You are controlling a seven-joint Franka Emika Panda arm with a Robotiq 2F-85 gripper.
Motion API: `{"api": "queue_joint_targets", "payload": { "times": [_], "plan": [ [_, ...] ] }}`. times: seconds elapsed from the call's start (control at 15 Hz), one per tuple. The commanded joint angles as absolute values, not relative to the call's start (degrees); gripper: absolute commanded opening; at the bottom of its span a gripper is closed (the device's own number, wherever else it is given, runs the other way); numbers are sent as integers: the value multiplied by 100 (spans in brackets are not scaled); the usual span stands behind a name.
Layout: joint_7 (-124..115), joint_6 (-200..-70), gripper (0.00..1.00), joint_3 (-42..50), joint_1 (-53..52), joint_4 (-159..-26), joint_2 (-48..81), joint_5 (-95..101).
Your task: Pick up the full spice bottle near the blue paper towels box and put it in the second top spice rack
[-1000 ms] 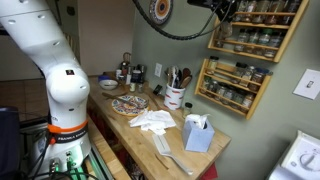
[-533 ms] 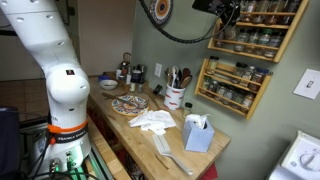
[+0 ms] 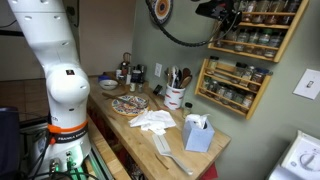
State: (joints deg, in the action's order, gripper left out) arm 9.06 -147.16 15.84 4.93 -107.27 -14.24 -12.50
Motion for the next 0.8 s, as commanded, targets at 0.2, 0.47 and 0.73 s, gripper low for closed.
{"api": "queue_joint_targets", "payload": {
  "times": [0.2, 0.47, 0.73],
  "plan": [
    [1006, -14232, 30, 1588, 603, -10240, -1137, -1289],
    [1035, -13745, 30, 1589, 653, -9955, -1033, -1299],
    [1124, -13353, 30, 1583, 713, -9663, -896, -1276]
  ]
}}
